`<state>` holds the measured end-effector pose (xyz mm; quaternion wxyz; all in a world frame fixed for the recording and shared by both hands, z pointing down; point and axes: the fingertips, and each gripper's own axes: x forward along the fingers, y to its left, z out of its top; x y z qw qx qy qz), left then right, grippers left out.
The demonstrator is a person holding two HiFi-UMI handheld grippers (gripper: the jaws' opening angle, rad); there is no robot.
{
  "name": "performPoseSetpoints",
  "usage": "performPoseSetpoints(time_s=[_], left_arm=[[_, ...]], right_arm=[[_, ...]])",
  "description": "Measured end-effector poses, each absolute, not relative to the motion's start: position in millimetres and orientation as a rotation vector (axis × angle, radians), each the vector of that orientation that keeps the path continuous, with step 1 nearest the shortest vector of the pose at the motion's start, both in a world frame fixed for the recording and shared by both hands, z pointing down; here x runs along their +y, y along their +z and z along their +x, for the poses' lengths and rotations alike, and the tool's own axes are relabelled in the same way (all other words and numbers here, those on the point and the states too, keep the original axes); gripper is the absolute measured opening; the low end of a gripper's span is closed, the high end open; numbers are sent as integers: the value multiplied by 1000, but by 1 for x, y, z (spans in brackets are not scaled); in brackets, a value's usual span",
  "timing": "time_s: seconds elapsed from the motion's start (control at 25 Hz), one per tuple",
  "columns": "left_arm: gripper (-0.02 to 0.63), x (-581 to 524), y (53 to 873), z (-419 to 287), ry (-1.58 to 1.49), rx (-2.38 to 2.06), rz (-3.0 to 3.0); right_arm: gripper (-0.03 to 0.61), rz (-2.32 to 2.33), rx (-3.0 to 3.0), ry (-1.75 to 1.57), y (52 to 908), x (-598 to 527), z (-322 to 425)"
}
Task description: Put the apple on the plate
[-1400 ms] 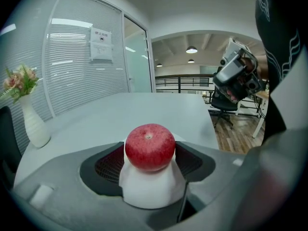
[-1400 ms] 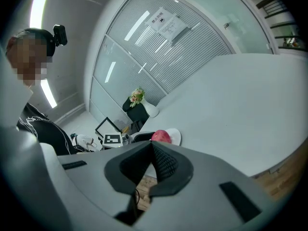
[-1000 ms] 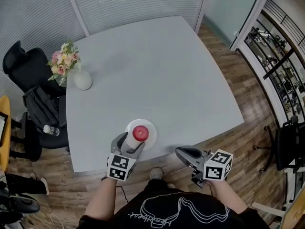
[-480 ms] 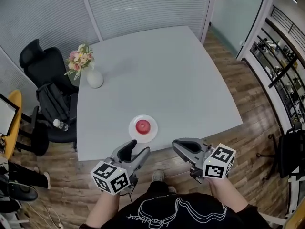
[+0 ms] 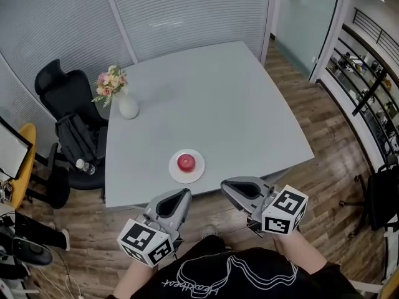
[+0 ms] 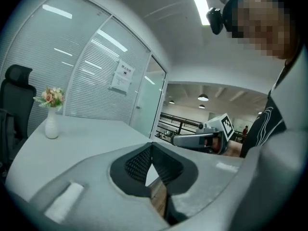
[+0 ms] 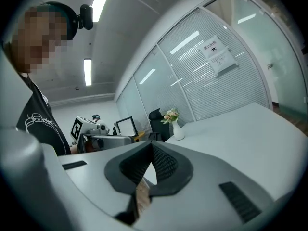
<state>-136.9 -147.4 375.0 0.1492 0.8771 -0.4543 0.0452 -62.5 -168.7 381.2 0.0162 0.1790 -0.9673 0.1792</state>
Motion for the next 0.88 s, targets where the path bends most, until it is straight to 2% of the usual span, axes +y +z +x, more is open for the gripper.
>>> performPoseSetpoints(time_s=[0.88], left_arm=[[15,-108,349,-126,36,-1320,2546]], right_arm=[[9,523,-3042,498,362,-132,-55]])
